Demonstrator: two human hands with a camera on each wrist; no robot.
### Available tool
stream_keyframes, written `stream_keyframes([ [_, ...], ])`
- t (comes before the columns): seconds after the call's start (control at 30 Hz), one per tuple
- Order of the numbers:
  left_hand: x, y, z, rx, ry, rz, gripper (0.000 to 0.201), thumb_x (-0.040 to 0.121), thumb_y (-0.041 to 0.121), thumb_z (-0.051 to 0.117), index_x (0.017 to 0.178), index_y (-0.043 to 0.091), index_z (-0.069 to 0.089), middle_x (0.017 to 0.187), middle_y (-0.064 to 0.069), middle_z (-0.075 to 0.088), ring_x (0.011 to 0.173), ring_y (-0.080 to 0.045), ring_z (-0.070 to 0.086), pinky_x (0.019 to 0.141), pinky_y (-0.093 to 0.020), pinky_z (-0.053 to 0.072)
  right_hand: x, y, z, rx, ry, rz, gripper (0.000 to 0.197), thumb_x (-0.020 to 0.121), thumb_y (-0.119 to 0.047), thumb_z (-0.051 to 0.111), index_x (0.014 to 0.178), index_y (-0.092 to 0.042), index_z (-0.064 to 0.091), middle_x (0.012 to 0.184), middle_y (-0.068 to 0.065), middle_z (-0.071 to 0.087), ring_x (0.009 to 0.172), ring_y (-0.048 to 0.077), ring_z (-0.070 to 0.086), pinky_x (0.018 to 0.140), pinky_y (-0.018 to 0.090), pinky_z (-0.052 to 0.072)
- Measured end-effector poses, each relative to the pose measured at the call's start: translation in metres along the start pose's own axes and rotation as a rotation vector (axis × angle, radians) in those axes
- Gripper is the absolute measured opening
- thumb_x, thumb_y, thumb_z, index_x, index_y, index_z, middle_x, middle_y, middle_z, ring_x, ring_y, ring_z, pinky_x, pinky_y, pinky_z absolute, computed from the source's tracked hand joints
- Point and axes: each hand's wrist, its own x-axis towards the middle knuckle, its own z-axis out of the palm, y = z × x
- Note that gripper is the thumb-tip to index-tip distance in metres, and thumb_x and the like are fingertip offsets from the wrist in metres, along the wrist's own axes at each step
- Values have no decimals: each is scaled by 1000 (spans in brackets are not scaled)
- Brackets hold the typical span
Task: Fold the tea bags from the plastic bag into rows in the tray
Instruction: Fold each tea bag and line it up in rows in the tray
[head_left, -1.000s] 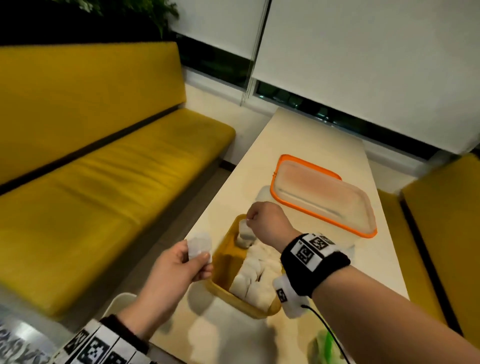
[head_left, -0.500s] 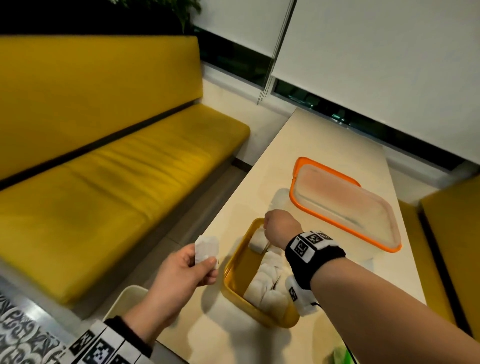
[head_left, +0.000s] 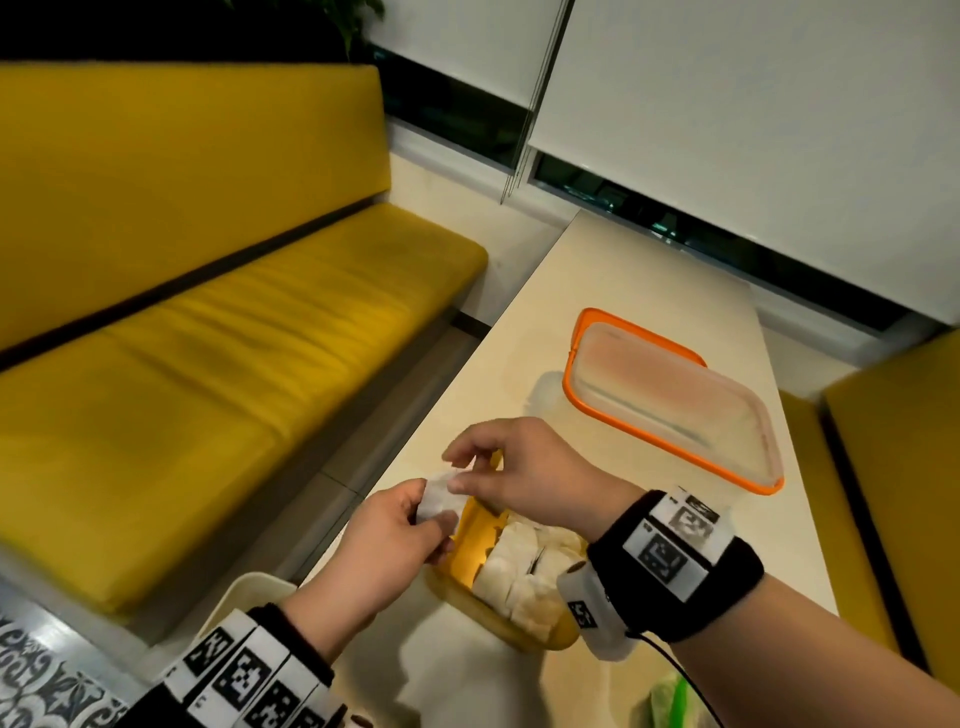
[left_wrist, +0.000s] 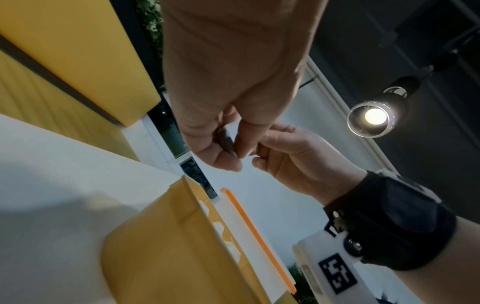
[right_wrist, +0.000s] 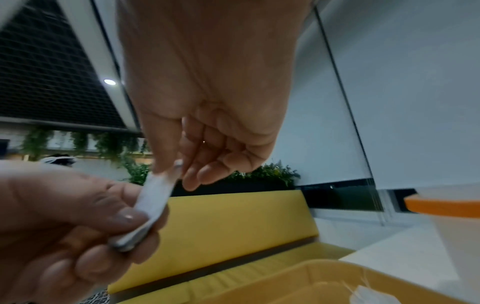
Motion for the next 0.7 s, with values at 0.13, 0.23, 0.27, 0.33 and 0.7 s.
stream_keyframes([
  [0.13,4,7,8,57,7,37,3,85,12,66,82,13,64,70,-5,70,67,-20,70,75,-46,58,-1,3,-1,-88,34,-20,8,87,-16,65,92,-13,71,86,-3,66,78,9,56,73,23,46],
  [0.23,4,9,9,36,34,44,15,84,11,67,89,24,64,81,-1,71,67,-17,70,78,-42,58,2,13,-8,-123,90,54,5,88,-16,63,89,-16,68,80,-3,63,75,11,54,64,19,43],
  [0.27,4,7,9,31,43,39,17,84,11,67,91,25,63,83,1,70,66,-17,69,79,-42,57,5,19,-10,-138,104,97,4,88,-16,63,87,-17,66,76,-5,59,72,11,52,59,18,39],
  [0.33,1,5,6,35,44,32,16,84,11,66,93,23,64,85,1,70,65,-17,68,79,-42,57,13,31,-9,-186,94,180,5,88,-15,62,84,-19,63,69,-10,52,69,11,48,53,17,32],
  [0.7,-8,-3,-6,16,54,36,9,84,10,68,86,18,67,79,-7,68,66,-15,67,66,-26,59,59,74,25,-515,-146,426,8,88,-4,50,86,-10,55,91,8,55,82,23,50,66,26,38],
])
